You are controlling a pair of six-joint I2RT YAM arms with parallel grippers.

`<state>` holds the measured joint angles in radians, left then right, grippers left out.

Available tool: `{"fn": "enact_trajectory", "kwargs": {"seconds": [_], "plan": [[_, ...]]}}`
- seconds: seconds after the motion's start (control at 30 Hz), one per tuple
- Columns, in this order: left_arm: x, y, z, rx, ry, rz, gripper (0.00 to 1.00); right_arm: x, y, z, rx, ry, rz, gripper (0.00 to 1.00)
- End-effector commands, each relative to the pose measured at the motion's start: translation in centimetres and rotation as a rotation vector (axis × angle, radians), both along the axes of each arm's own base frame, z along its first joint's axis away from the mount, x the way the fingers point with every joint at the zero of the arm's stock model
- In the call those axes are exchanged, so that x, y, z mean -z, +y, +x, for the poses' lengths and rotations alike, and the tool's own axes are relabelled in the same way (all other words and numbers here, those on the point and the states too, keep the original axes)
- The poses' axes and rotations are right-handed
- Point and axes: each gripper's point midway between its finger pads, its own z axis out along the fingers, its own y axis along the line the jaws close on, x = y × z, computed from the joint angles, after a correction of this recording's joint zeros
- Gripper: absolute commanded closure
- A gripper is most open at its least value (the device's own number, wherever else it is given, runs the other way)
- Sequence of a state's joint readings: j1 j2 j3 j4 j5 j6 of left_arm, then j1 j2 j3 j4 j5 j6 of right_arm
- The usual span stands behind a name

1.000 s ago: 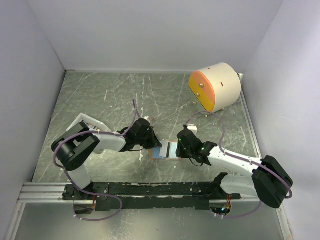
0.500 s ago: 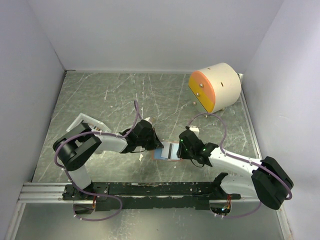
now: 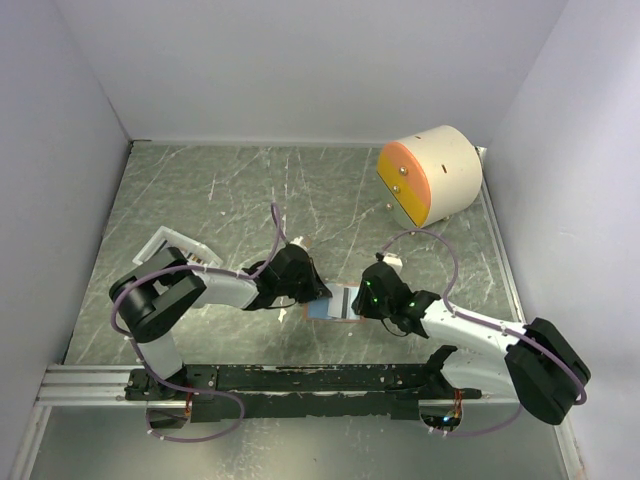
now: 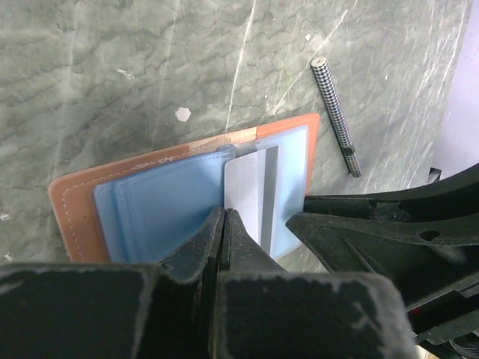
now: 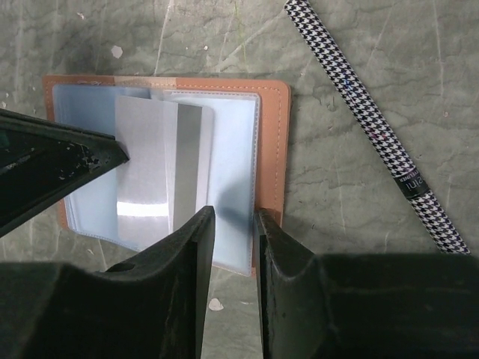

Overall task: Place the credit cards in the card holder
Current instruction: Insert the credit card into the card holder.

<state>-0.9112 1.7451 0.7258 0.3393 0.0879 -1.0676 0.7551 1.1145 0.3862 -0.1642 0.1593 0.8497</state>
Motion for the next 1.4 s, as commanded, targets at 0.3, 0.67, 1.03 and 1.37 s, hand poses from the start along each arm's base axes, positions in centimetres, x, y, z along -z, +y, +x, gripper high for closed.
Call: {"fn": "enact_trajectory", "kwargs": {"seconds": [0.3,0.67,1.03,1.37], "plan": [[-0.3,0.1,-0.5,-0.001,-0.03,0.044,0.68,-1.9,-1.5,-0.2,-0.009,-0.012,-0.079,0.7],[0.0,0.2,-0.8,0.009,-0.023,0.058,0.65,-1.0,-1.7,-0.4,-0.005,0.009,-0.079,0.71],[0.4,-0.8,-1.4,0.034,-0.002,0.041,0.81,0.0,-1.4,-0.7,-0.014,0.031,-0.064,0.76],[-0.1,-2.4,-2.0,0.053,-0.001,0.0,0.93,0.4,-0.9,-1.0,-0.018,0.042,-0.035,0.77]]}}
